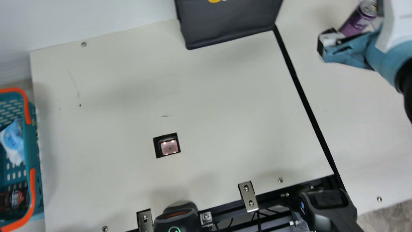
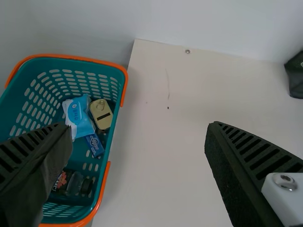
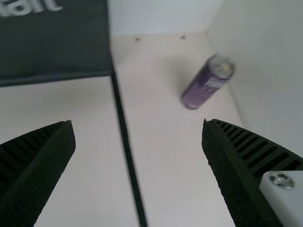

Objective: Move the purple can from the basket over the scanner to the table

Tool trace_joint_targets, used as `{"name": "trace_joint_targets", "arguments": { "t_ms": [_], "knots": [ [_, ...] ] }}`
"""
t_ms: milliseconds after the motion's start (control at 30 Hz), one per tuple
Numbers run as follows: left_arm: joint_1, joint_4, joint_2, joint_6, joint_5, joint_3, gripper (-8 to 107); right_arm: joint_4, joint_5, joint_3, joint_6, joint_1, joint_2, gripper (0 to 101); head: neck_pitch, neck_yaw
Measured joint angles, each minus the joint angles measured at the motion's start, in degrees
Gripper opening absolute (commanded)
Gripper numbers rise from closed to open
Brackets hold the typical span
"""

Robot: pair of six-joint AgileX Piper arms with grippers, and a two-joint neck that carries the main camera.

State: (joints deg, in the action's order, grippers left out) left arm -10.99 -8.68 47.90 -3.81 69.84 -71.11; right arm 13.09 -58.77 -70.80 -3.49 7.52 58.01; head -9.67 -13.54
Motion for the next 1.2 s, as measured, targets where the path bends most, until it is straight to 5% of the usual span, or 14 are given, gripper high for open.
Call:
{"name": "trace_joint_targets", "arguments": {
  "t_ms": [300,533,1200],
  "knots": [
    [9.0,5.3,-3.5,2.9,-0.3,1.7,90,-7.3,-5.9,0.6,2.3,-5.0,-8.9,95,0.1,11.6],
    [12.6,7.0,-4.6,3.8,-0.2,2.2,90,-12.6,-11.0,1.0,3.5,-8.2,-15.3,95,0.0,11.9],
    [12.6,7.0,-4.6,3.8,-0.2,2.2,90,-12.3,-11.2,1.0,3.5,-8.2,-15.7,95,0.0,11.9]
  ]
}}
